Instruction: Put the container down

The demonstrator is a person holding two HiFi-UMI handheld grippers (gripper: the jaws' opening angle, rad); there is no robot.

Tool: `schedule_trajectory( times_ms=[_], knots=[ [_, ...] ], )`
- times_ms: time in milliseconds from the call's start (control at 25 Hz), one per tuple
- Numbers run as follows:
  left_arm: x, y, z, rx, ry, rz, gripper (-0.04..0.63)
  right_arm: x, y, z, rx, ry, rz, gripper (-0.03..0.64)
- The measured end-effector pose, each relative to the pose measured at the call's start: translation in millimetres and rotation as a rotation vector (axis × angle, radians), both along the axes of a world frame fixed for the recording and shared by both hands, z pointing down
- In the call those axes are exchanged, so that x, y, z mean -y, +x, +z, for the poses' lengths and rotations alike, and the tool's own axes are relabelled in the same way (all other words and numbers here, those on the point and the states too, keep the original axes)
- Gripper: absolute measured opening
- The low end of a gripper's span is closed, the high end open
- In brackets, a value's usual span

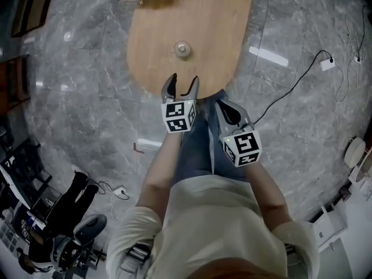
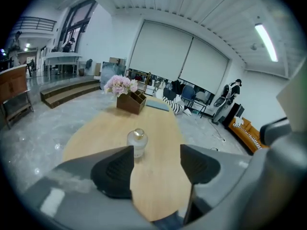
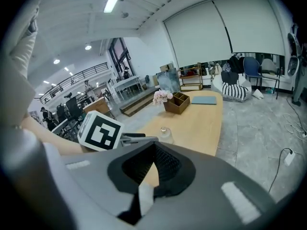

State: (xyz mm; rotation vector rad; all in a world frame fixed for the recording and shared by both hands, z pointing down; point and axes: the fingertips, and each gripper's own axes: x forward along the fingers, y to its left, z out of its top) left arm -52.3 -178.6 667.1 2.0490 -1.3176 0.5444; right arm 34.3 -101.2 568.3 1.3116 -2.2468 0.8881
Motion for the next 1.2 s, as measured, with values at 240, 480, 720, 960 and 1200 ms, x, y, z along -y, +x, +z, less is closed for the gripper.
schedule_trajectory(
  times_ms=[240,480,720,960,1200],
  knots=[
    [-29,1,-74,-0.009,0.099,0.038,0.13,-25,-12,-34,-0.001,0.044,0.0,0.002],
    [-55,-7,-132,-0.018,0.154,0.08,0.002,-41,-19,-69,-0.008,0.106,0.023,0.002],
    [-84,-11,-171,-0.053,0.152,0.113,0.0,-54,-23,-103,-0.017,0.155,0.027,0.002],
    [-107,-12,-206,-0.085,0.155,0.15,0.002,-59,-27,-136,-0.012,0.212,0.037,0.002],
    [-116,-17,-240,-0.108,0.179,0.171,0.001,-66,-36,-160,0.004,0.237,0.022,0.002]
  ],
)
